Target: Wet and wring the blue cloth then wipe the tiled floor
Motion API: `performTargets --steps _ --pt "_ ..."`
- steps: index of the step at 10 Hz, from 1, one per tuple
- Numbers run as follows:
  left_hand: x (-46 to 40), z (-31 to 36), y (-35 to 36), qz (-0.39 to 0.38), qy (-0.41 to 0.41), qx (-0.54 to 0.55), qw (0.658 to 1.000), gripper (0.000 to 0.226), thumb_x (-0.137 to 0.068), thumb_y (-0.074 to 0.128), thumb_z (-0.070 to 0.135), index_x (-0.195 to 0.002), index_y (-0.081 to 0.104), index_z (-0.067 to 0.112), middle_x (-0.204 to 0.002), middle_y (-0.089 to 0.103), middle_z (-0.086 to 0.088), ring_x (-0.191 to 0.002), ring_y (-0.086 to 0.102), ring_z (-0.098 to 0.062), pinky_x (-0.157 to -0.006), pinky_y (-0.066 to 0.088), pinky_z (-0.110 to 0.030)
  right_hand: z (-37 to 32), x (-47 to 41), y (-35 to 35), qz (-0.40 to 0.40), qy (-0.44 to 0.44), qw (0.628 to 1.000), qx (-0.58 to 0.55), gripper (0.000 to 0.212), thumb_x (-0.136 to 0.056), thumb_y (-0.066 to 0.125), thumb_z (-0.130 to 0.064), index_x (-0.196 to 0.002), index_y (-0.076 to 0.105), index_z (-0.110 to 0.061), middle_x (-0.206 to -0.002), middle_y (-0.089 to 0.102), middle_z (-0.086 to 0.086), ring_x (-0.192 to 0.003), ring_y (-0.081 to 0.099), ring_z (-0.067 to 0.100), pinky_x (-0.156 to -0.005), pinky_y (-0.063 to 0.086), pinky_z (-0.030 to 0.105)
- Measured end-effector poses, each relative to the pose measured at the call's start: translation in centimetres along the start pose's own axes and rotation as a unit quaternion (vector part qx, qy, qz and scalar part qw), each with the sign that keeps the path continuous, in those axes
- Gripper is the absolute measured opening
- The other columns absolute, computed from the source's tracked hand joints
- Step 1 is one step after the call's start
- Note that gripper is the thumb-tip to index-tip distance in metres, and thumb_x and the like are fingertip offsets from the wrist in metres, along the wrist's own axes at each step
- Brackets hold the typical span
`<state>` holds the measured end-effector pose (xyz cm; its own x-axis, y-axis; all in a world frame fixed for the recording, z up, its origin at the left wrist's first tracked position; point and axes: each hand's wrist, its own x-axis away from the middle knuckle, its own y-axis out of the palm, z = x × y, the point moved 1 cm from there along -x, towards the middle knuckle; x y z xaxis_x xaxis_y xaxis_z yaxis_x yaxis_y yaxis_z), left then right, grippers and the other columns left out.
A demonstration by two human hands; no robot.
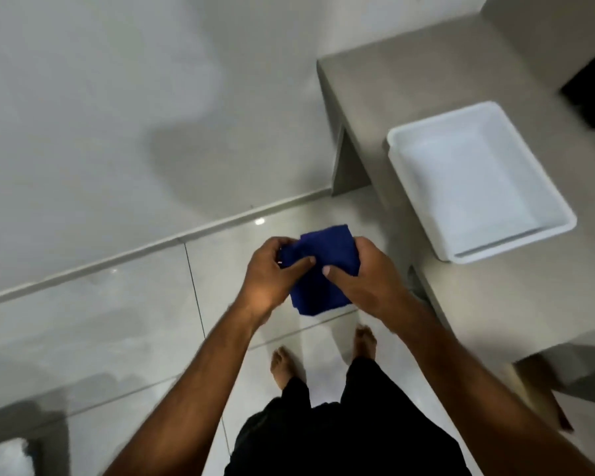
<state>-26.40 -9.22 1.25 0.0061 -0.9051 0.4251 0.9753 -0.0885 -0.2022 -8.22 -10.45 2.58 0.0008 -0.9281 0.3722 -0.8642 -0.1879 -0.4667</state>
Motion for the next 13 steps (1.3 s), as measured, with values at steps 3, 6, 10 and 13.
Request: performTargets --steps 3,6,10,13 --pt "0.0 6.5 4.4 -0.004 0.04 -0.04 0.998 0.025 -0.078 0.078 0.033 -0.097 0.062 0.034 -0.097 0.07 0.009 -0.085 0.07 -0.012 -0.064 0.06 -0.024 -1.1 1.7 -6.8 0.122 -0.02 0.992 -0.031 0.043 -0.085 0.071 -0.026 -0.125 0.055 -0.024 -0.09 0.055 -0.026 -0.083 0.059 -0.002 -0.066 0.051 0.013" --pt "-5.7 14.9 19.2 -0.016 0.252 -0.324 0.912 0.03 -0.084 0.068 0.04 -0.101 0.06 0.016 -0.084 0.061 0.006 -0.068 0.052 -0.008 -0.055 0.033 -0.014 3.8 -2.6 -19.4 0.29 0.047 0.956 0.023 0.03 -0.084 0.072 -0.022 -0.111 0.065 -0.01 -0.101 0.07 0.005 -0.083 0.061 0.017 -0.073 0.047 0.024" --pt "-12.8 10.8 27.1 -0.053 0.228 -0.644 0.729 0.033 -0.088 0.054 0.046 -0.1 0.065 0.018 -0.095 0.07 -0.006 -0.096 0.06 -0.028 -0.088 0.039 -0.041 10.9 -9.9 -21.3 0.106 0.123 0.976 0.144 0.029 -0.089 0.064 -0.017 -0.112 0.058 -0.001 -0.112 0.067 0.017 -0.104 0.065 0.029 -0.09 0.05 0.034" --pt "-12.3 11.9 21.8 -0.071 0.36 -0.621 0.692 0.05 -0.092 0.04 0.053 -0.121 0.055 0.015 -0.12 0.06 -0.009 -0.112 0.05 -0.029 -0.101 0.036 -0.044 9.4 -10.6 -20.5 0.108 0.104 0.928 0.342 0.036 -0.087 0.065 -0.031 -0.116 0.052 -0.013 -0.116 0.061 0.009 -0.104 0.062 0.026 -0.087 0.052 0.037"
